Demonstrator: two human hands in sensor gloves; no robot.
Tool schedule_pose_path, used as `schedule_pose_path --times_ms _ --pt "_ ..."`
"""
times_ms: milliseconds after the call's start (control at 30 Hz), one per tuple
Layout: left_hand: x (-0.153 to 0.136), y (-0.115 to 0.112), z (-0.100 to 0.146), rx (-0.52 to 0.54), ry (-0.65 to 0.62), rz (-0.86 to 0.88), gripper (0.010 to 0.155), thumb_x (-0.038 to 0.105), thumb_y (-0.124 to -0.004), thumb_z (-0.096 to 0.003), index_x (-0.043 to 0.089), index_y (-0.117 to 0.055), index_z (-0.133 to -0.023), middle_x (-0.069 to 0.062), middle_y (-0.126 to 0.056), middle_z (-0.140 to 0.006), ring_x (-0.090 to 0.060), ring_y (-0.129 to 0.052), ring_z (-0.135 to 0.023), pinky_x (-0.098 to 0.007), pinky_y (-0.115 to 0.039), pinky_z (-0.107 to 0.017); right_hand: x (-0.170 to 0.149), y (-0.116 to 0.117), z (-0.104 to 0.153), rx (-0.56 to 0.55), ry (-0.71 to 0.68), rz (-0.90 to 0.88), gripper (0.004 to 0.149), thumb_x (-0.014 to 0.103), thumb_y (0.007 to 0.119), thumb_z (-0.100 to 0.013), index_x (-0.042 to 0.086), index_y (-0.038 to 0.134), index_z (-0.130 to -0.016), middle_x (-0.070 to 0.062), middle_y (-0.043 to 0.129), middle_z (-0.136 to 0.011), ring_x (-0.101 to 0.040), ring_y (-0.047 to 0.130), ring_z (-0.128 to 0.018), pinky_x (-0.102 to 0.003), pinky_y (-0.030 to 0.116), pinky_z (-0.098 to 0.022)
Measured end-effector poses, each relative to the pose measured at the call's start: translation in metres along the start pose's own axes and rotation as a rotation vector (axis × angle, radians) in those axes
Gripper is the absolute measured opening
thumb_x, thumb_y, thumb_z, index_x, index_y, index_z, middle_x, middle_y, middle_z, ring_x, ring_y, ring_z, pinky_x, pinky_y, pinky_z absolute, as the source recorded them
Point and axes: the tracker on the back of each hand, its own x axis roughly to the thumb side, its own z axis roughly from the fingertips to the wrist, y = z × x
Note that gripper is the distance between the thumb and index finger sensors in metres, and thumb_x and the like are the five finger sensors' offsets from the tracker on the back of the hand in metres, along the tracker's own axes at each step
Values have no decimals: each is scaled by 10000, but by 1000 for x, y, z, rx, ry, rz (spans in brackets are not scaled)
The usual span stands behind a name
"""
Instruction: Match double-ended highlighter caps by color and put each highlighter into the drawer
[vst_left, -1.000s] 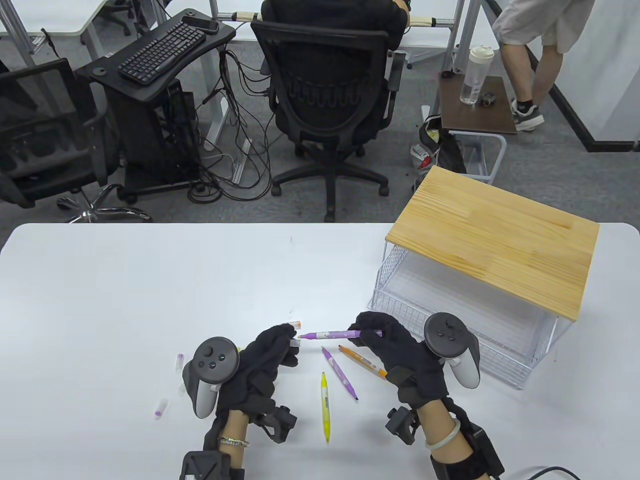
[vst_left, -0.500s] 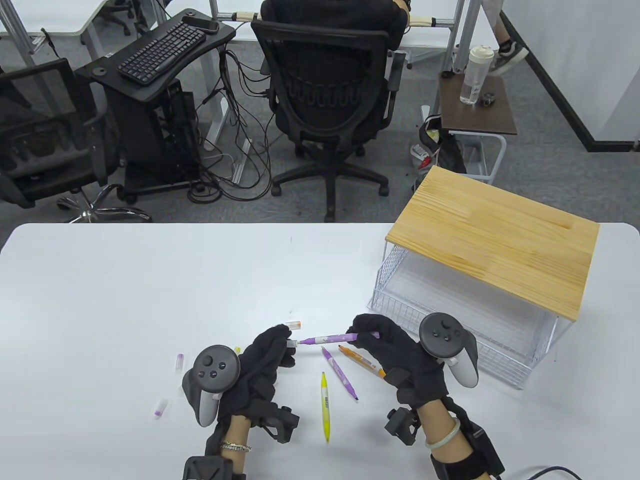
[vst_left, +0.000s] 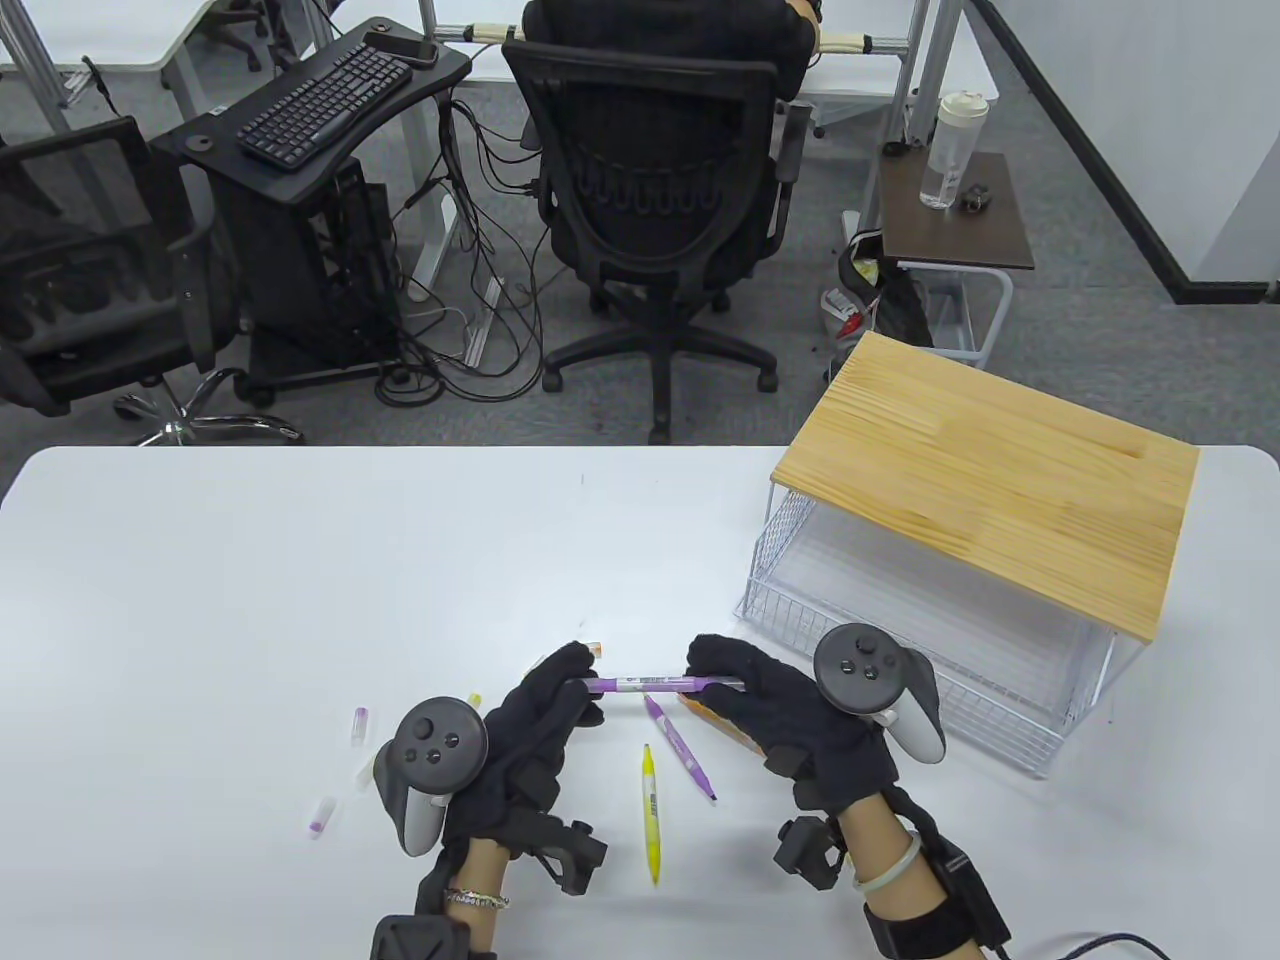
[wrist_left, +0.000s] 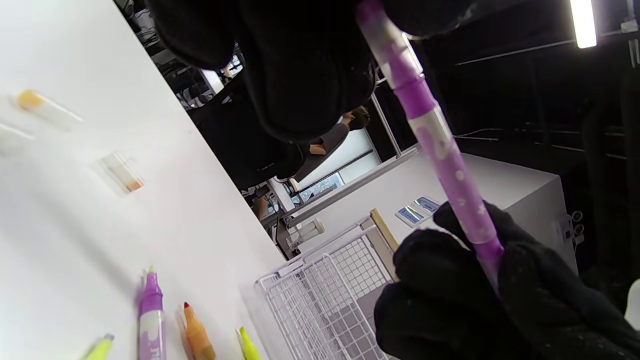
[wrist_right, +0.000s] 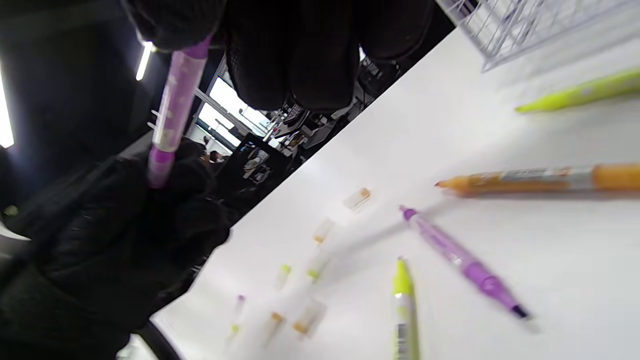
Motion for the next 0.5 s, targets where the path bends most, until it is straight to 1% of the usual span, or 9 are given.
schedule_pose_path --times_ms 67,133,200,267,367,433,467,500 --pt "5 -2 2 9 -28 -87 524 364 -604 -571 140 -677 -1040 -69 -864 -910 -177 -975 -655 -537 -679 -681 3 3 1 -83 30 121 488 484 684 -570 414 527 -1027 145 789 -1012 -205 818 -930 -456 564 -848" --pt "10 -6 3 26 -44 -171 519 358 -608 -569 140 -682 -1035 -65 -865 -904 -171 -975 -653 -536 -681 -681 6 6 2 -151 48 203 476 505 680 -552 449 540 -1004 146 778 -1011 -207 806 -931 -458 552 -858" --pt "14 -11 5 39 -61 -245 518 350 -615 -564 136 -691 -1030 -65 -872 -895 -166 -979 -646 -534 -685 -682 8 7 5 -195 52 259 472 524 670 -541 465 544 -991 160 754 -1019 -196 785 -944 -458 535 -872" --pt "18 -15 5 6 -96 -327 520 351 -616 -561 135 -695 -1028 -67 -874 -896 -165 -981 -644 -535 -686 -684 9 5 7 -222 50 273 468 537 666 -534 464 550 -981 179 759 -972 -174 784 -922 -447 532 -877" --pt "22 -20 6 -11 -134 -444 537 350 -640 -549 139 -675 -1041 -60 -866 -909 -152 -979 -657 -529 -685 -698 9 3 8 -218 42 251 458 555 646 -537 447 563 -975 178 771 -903 -170 784 -891 -451 522 -880" --pt "26 -23 8 25 -169 -532 525 345 -657 -532 147 -716 -1014 -48 -902 -870 -129 -999 -619 -518 -701 -694 8 2 8 -215 41 241 461 561 637 -534 429 582 -972 168 794 -842 -171 800 -849 -454 531 -873" --pt "28 -24 9 52 -208 -589 518 343 -668 -519 145 -748 -991 -44 -931 -834 -117 -1014 -583 -509 -717 -685 8 2 8 -209 40 238 463 564 634 -532 420 591 -970 166 805 -811 -169 809 -827 -453 537 -870" --pt "31 -25 11 70 -233 -658 512 348 -680 -505 151 -779 -967 -37 -957 -803 -99 -1030 -547 -502 -726 -681 8 1 8 -193 35 225 467 573 629 -525 398 620 -958 164 825 -727 -165 833 -758 -445 562 -856"
